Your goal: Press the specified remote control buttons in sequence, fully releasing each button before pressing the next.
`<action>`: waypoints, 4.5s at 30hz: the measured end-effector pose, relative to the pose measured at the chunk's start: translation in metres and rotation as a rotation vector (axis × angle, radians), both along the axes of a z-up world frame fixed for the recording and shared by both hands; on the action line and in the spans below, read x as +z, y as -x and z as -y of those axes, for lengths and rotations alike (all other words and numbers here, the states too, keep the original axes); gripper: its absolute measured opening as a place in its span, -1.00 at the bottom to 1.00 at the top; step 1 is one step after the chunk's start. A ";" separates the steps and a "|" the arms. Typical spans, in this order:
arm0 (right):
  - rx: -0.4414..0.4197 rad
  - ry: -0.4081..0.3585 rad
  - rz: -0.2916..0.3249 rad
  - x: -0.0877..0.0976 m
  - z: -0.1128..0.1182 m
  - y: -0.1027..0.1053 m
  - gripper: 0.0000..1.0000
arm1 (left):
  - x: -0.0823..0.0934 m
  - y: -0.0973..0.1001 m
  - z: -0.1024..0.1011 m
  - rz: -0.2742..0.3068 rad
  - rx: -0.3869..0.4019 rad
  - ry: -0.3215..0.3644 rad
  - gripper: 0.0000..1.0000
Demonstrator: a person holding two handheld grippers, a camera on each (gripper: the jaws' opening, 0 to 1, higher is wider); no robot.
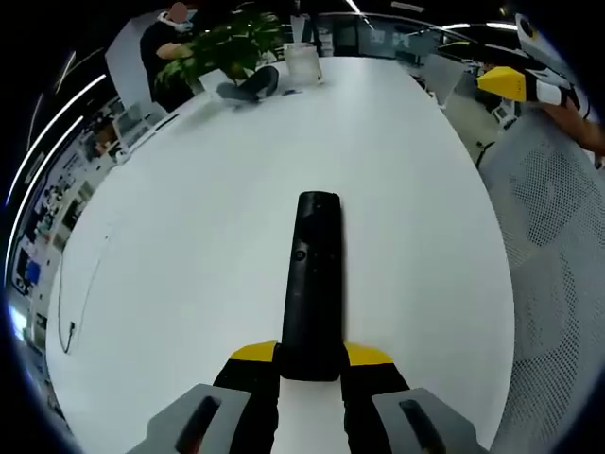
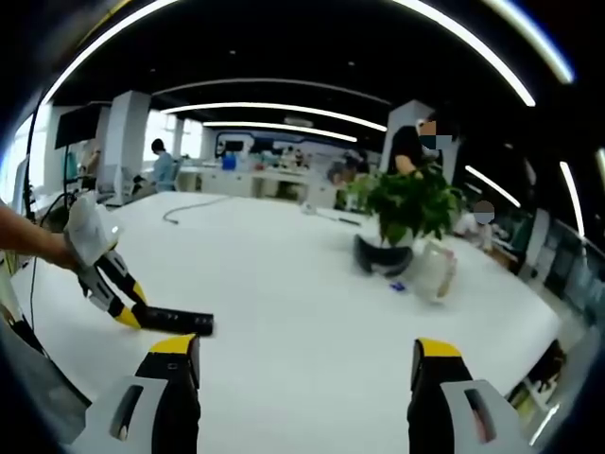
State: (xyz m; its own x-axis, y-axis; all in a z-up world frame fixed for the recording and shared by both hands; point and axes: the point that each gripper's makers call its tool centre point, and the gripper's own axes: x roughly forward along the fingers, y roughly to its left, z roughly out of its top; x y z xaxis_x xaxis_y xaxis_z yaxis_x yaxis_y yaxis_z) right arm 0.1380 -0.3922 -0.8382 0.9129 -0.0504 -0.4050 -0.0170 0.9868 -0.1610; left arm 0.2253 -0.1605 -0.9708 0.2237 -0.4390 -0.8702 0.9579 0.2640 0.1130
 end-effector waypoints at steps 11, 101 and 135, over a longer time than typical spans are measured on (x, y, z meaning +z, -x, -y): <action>-0.001 0.017 -0.034 -0.006 0.000 0.001 0.78 | -0.001 -0.036 -0.008 -0.006 0.011 -0.026 -0.53; 0.021 0.023 -0.025 -0.006 -0.001 0.001 0.80 | 0.082 -0.078 -0.074 0.237 0.820 0.604 1.00; -0.016 -0.032 -0.027 -0.005 0.015 -0.002 0.98 | 0.115 0.069 -0.099 0.307 0.886 0.704 1.00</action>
